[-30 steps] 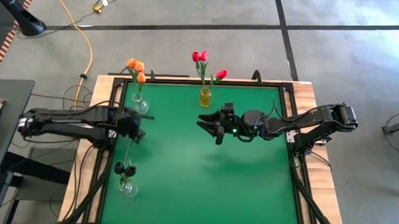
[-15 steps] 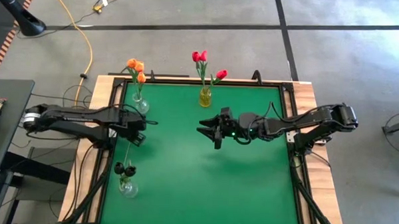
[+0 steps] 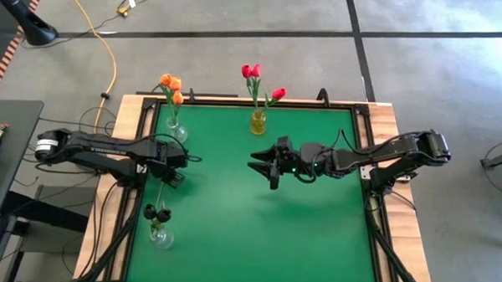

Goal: Sort flowers into vase by color
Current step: Put the black flower into the bottom transparent vase

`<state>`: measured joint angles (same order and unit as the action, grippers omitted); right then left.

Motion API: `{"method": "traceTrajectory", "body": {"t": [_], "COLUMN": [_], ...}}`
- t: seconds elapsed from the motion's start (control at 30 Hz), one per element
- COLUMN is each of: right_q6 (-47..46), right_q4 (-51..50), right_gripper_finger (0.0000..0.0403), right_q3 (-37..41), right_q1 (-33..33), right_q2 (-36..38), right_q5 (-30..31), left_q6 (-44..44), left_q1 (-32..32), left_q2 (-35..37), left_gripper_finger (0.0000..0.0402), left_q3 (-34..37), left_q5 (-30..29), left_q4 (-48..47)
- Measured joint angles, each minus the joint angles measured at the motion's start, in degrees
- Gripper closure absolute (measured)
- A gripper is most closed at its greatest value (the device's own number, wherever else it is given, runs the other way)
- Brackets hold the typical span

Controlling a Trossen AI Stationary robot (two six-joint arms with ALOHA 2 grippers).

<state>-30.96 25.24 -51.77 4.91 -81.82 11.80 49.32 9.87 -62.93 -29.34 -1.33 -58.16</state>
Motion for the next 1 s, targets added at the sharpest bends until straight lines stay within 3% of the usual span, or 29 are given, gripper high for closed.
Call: {"method": "traceTrajectory", "body": {"t": [0.37,0.6,0.83,1.0], "right_q6": [-0.01,-0.02,-0.02,0.04], "right_q4": [-1.09,-1.33,-1.68,-1.70], "right_gripper_finger": [0.0173,0.0173,0.0173,0.0173], "right_q3": [0.00,0.00,0.00,0.00], "right_q1": [0.00,0.00,0.00,-0.01], "right_q2": [0.00,0.00,0.00,0.00], "right_q5": [-0.02,-0.03,-0.03,-0.03], "left_q6": [-0.30,2.21,0.51,-0.50], "left_q1": [0.00,1.04,1.77,1.77], "left_q2": [-0.63,-6.64,-11.13,-8.58], "left_gripper_finger": [0.0285,0.0285,0.0286,0.0323], "left_q3": [0.00,0.00,-0.31,0.01], "left_q5": [0.75,-1.46,0.32,2.72], "left_q4": [-0.07,0.45,2.11,4.59]}}
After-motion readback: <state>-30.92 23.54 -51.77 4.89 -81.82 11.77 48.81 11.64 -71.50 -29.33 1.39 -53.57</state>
